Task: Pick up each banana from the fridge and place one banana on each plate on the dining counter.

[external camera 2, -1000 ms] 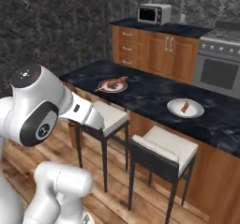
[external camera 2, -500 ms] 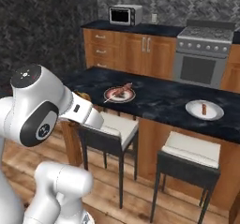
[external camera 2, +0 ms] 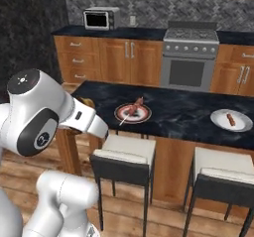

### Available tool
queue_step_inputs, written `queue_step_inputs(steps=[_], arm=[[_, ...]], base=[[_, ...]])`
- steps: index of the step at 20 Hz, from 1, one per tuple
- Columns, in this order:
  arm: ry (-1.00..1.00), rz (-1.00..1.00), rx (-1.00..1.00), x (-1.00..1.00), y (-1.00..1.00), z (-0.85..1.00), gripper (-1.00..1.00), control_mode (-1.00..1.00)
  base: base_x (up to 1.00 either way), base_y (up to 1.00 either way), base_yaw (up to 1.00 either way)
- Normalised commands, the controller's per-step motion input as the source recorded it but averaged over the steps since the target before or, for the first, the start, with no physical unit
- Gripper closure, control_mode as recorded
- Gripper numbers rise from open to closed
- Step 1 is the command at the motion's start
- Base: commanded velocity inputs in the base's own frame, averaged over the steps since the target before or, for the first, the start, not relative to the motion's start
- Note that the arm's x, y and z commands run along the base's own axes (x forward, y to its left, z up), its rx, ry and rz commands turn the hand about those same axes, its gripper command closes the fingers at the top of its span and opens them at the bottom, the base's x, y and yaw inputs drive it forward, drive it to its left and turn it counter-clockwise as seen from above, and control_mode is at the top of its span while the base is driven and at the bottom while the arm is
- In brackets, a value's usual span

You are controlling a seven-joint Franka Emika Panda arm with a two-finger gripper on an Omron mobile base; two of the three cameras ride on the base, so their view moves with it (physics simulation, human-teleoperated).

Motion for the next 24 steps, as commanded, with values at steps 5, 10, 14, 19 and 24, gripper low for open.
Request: queue_step_inputs(steps=[5, 10, 14, 19, 24], arm=[[0.0, 0.0, 0.0, 0.0, 0.0, 0.0, 1.0, 1.0], [0.0, 0.0, 0.0, 0.0, 0.0, 0.0, 1.0, 1.0], [0.0, 0.0, 0.0, 0.0, 0.0, 0.0, 1.0, 1.0], [0.25, 0.0, 0.03, 1.0, 0.16, -0.36, 1.0, -1.0], [0.27, 0.0, 0.05, 0.99, 0.14, -0.45, 1.0, -1.0]], base=[[0.98, 0.07, -0.14], [1.0, 0.0, -0.05], [1.0, 0.07, -0.04], [0.0, 0.0, 0.0], [0.0, 0.0, 0.0]])
